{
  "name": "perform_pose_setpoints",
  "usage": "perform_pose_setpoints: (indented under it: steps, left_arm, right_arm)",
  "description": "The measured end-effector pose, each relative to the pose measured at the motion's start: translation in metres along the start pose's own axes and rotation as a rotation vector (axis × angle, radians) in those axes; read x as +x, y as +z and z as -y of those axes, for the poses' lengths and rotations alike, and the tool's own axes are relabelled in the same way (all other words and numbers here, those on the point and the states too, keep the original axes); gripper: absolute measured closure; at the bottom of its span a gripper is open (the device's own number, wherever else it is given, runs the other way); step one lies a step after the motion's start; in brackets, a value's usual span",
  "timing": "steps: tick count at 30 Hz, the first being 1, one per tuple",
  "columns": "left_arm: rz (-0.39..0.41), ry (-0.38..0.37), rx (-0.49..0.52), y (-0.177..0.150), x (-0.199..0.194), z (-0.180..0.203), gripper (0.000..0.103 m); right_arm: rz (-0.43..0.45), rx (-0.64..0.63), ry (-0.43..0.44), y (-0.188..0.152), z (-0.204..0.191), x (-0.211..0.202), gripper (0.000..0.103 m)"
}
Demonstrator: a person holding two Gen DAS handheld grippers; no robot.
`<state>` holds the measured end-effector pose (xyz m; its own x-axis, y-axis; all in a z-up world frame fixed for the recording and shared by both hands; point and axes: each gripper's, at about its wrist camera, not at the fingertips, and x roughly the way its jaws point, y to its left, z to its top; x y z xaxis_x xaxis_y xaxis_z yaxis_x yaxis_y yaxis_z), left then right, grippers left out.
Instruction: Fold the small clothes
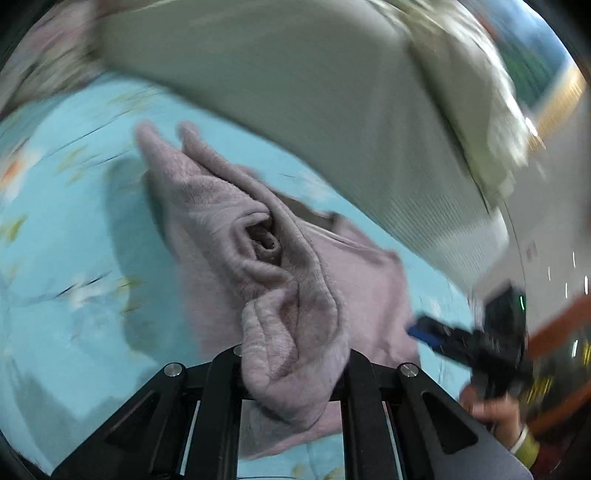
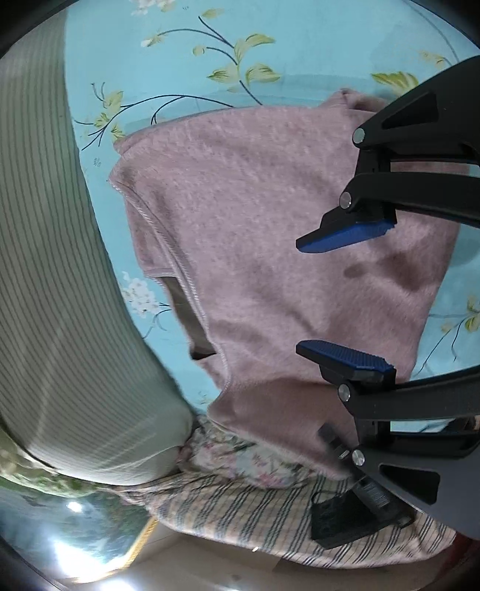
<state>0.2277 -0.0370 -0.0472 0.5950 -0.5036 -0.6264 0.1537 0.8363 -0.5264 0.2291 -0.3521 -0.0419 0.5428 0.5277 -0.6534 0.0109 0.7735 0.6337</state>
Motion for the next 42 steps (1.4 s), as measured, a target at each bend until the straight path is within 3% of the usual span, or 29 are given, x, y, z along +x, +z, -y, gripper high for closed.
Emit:
perform_pose_setpoints:
  steps: [3, 9, 18, 21, 23, 24, 25, 29, 33, 37, 42]
  left_arm:
    - [-0.08, -0.039, 0.116, -0.009, 0.031, 0.034, 0.093]
    - [-0.231, -0.057, 0.211, -0.043, 0.078, 0.054, 0.093]
    - [-0.236, -0.06, 0.228, -0.042, 0.076, 0.055, 0.093]
    - [-0.238, -0.056, 0.225, -0.043, 0.078, 0.059, 0.093]
    - [-0.238, -0.053, 0.225, -0.046, 0.083, 0.068, 0.093]
    - [-0.238, -0.052, 0.228, -0.045, 0.083, 0.07, 0.093]
    - [-0.239, -0.049, 0.231, -0.045, 0.084, 0.071, 0.093]
    - [-0.227, -0.051, 0.243, -0.037, 0.078, 0.082, 0.093]
    - [-0.211, -0.139, 0.259, -0.028, 0.071, 0.109, 0.093]
    - [-0.243, -0.232, 0.313, -0.034, 0.088, 0.151, 0.093]
    - [-0.345, -0.244, 0.373, -0.061, 0.137, 0.177, 0.092]
  right_arm:
    - [-0.011, 0.017, 0.029, 0.009, 0.006, 0.004, 0.052]
    - [-0.106, 0.048, 0.074, 0.017, 0.013, 0.04, 0.051]
    - [-0.187, 0.048, 0.183, 0.044, -0.012, 0.112, 0.042]
    - [-0.187, -0.002, 0.167, 0.055, -0.031, 0.131, 0.041]
    - [-0.188, -0.046, 0.128, 0.062, -0.04, 0.138, 0.054]
    - [-0.194, -0.063, 0.112, 0.065, -0.045, 0.142, 0.077]
    - [-0.197, -0.068, 0.102, 0.068, -0.047, 0.142, 0.088]
    - [-0.124, -0.123, 0.118, 0.072, -0.056, 0.102, 0.089]
    - [-0.021, -0.173, 0.11, 0.069, -0.052, 0.041, 0.089]
    - [0.033, -0.131, 0.025, 0.059, -0.013, 0.001, 0.089]
    - [0.017, -0.005, -0.058, 0.041, 0.05, -0.002, 0.089]
